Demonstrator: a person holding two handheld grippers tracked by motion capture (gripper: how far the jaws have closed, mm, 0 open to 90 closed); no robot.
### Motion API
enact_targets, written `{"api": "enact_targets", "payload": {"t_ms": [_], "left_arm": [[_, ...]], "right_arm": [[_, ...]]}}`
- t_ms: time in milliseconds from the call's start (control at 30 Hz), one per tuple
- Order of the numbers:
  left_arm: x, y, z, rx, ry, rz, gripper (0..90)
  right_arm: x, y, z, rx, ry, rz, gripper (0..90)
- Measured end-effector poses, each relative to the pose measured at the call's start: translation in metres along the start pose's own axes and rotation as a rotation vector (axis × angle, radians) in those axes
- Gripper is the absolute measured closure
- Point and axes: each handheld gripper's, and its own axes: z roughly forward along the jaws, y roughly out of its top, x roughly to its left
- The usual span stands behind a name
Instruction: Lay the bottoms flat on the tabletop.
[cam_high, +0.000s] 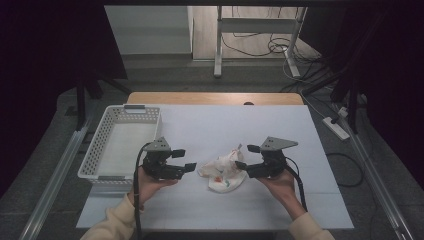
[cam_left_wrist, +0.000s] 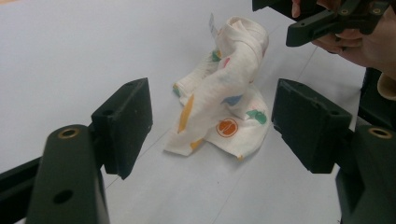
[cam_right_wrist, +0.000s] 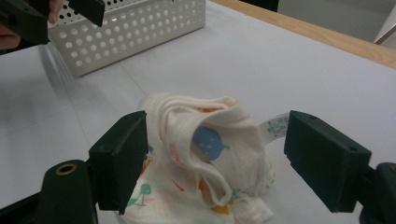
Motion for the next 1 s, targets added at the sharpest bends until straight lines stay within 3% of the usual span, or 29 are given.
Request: {"api": "enact_targets", "payload": {"t_ms": [567, 1000], "left_arm": [[0.001, -0.001, -0.002, -0.005, 0.007, -0.010, 28.7], [0.002, -0.002, -0.002, -0.001, 0.005, -0.013, 28.7]], "right_arm": [[-0.019, 0.019, 0.012, -0.016, -0.026, 0.038, 21.9], [-0.030, 0.035, 0.033, -0.007, -0.039, 0.035, 21.9]]}}
